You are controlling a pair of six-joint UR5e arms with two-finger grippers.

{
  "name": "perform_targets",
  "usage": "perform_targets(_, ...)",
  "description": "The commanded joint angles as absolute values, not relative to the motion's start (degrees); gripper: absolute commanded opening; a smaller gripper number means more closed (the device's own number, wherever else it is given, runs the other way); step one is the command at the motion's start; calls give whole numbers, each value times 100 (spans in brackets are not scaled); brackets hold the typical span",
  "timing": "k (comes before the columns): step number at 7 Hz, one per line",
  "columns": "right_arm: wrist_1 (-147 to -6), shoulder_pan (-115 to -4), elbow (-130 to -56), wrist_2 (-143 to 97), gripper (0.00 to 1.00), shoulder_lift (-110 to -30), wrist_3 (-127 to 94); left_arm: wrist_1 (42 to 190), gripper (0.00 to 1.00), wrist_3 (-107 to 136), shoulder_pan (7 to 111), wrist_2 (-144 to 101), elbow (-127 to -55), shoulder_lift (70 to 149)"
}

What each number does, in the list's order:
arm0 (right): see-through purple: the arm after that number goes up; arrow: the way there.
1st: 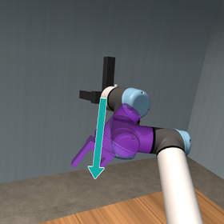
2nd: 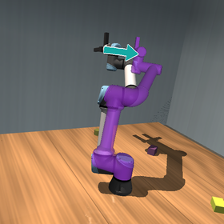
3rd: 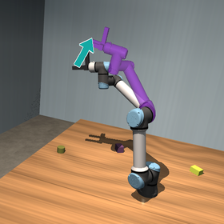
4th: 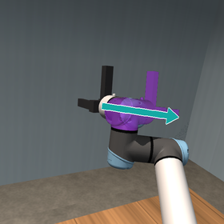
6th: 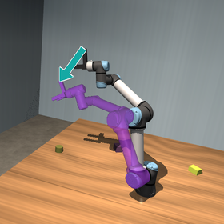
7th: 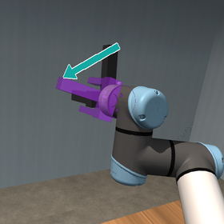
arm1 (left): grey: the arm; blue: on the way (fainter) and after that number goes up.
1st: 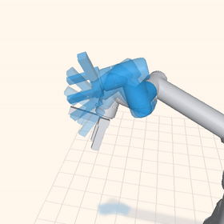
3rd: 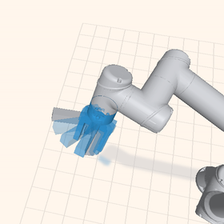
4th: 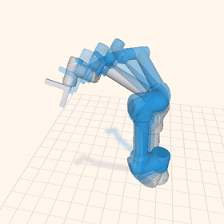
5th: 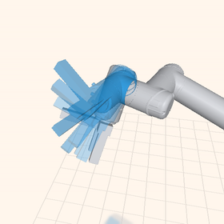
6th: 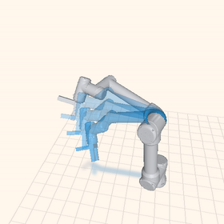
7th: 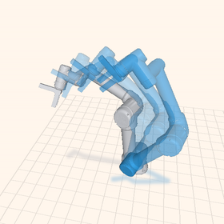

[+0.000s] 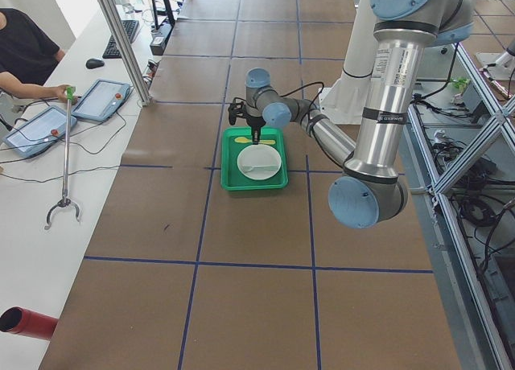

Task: Place spoon
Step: 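Lift the yellow spoon with the left gripper and carry it off the plate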

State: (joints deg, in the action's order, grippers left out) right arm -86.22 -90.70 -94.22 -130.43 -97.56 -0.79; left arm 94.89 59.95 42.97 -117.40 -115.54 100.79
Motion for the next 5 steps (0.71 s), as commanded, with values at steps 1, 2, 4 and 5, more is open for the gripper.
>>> perform_targets(1, -8622, -9070, -9422, -13043, 100, -9756, -79, 9018, 0, 5967, 4316, -11760, -11708, 10335)
perform_targets(2, -8622, -9070, -9422, -13043, 100, -9756, -79, 9018, 0, 6246, 4298, -11768, -11550, 10623)
perform_targets(4, -8622, -9070, -9422, -13043, 100, -9756, -79, 9018, 0, 6809, 4219, -11777, -11225, 11151)
perform_targets(5, -8622, -9070, -9422, -13043, 100, -9756, -79, 9044, 0, 6916, 4027, -11786, -11024, 11249)
